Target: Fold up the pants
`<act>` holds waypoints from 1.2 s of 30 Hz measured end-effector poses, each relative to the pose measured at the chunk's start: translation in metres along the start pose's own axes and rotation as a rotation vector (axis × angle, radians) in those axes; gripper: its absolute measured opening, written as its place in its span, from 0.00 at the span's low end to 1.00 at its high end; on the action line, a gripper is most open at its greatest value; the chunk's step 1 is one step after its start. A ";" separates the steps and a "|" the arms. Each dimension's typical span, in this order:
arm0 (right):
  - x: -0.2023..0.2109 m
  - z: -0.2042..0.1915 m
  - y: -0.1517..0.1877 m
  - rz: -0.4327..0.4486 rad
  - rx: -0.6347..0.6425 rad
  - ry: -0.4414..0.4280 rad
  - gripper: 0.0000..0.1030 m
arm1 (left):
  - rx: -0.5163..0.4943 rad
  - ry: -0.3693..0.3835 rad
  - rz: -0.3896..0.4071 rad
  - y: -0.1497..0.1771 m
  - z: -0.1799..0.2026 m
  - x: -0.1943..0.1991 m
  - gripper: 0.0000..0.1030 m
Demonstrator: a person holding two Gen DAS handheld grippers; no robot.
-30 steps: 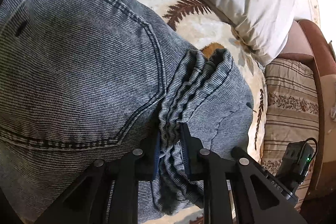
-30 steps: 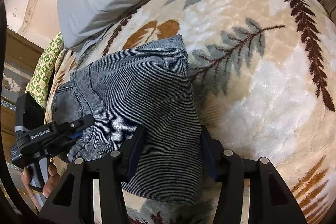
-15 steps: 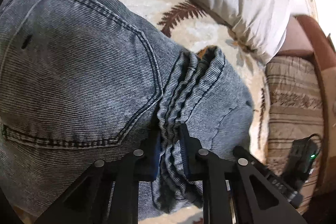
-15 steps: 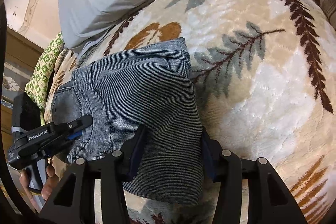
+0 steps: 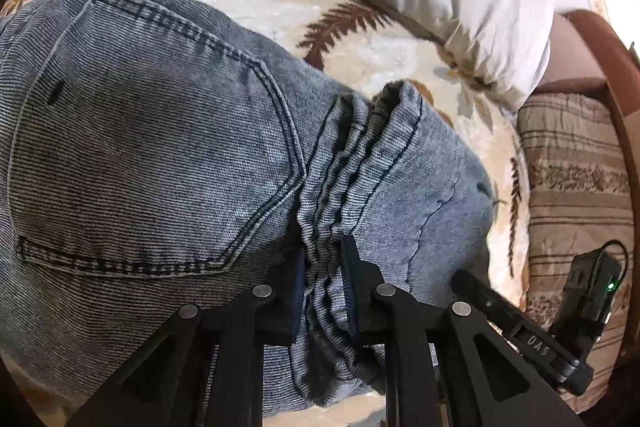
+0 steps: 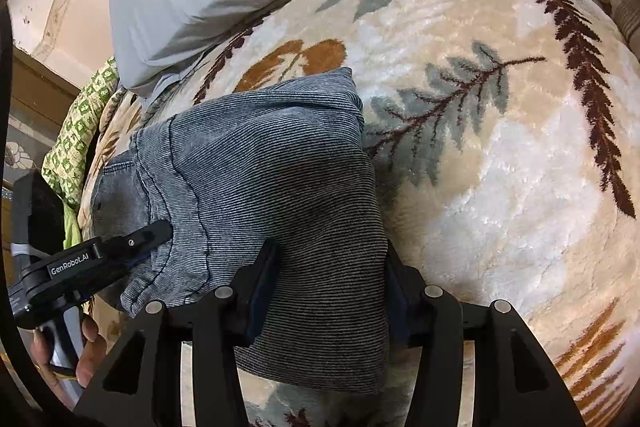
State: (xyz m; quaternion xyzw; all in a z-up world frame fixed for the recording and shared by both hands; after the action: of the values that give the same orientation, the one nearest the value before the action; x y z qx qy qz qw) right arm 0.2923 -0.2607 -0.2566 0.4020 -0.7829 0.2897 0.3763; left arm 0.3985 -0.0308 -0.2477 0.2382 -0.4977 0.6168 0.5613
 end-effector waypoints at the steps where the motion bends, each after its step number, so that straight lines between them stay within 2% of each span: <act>1: -0.001 0.000 0.000 0.001 -0.001 0.001 0.50 | -0.003 -0.001 -0.005 -0.001 0.001 -0.002 0.19; 4: -0.002 0.000 0.002 0.012 -0.006 0.002 0.54 | -0.002 -0.001 -0.006 0.000 0.005 0.001 0.23; 6: -0.001 -0.001 0.006 0.038 -0.006 0.006 0.54 | 0.013 0.012 -0.001 0.004 0.006 0.008 0.27; 8: 0.007 0.001 0.011 0.070 -0.043 0.009 0.54 | 0.007 -0.003 0.039 0.014 0.007 0.025 0.29; 12: 0.043 0.007 0.034 0.169 -0.111 -0.023 0.56 | -0.058 -0.063 0.125 0.040 0.012 0.055 0.50; 13: 0.050 0.003 0.038 0.191 -0.086 -0.007 0.57 | -0.086 -0.102 0.134 0.046 0.013 0.058 0.51; 14: 0.057 -0.003 0.042 0.223 -0.037 0.040 0.58 | -0.105 -0.179 0.098 0.052 0.013 0.059 0.50; 15: 0.063 -0.008 0.047 0.247 -0.007 0.092 0.58 | -0.104 -0.210 0.075 0.059 0.013 0.064 0.47; 17: 0.080 -0.016 0.058 0.298 0.027 0.153 0.61 | -0.083 -0.164 0.123 0.080 0.012 0.083 0.51; 19: 0.098 -0.019 0.072 0.349 0.060 0.117 0.80 | -0.044 -0.158 0.138 0.103 0.005 0.095 0.61; 20: 0.105 -0.020 0.081 0.368 0.071 0.092 0.82 | -0.039 -0.165 0.140 0.112 0.000 0.098 0.61; 23: 0.108 -0.024 0.100 0.357 0.060 0.022 0.82 | -0.043 -0.245 0.142 0.133 -0.007 0.104 0.60; 27: 0.098 -0.036 0.109 0.271 0.034 -0.054 0.82 | -0.016 -0.203 0.208 0.133 -0.005 0.117 0.61; 29: 0.095 -0.046 0.112 0.256 0.042 -0.055 0.82 | 0.002 -0.194 0.234 0.137 -0.011 0.127 0.61; 32: 0.095 -0.062 0.113 0.258 0.067 -0.033 0.82 | 0.031 -0.224 0.271 0.137 -0.022 0.132 0.61; 36: 0.094 -0.076 0.110 0.250 0.048 -0.037 0.82 | -0.039 -0.306 0.318 0.134 -0.019 0.151 0.61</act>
State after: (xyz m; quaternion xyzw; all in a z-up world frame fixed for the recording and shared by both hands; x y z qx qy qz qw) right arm 0.1892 -0.1858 -0.1543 0.3155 -0.8266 0.3453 0.3130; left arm 0.2406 0.0718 -0.1724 0.2367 -0.6203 0.6443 0.3795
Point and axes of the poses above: each gripper's, at about its wrist camera, not at the fingertips, and x roughly against the way its jaws point, z to its right, y to its underside, the point moved 1 cm from there along -x, roughly the way its jaws point, and after that the axes turned 15 degrees about -x, right-handed, at the moved point
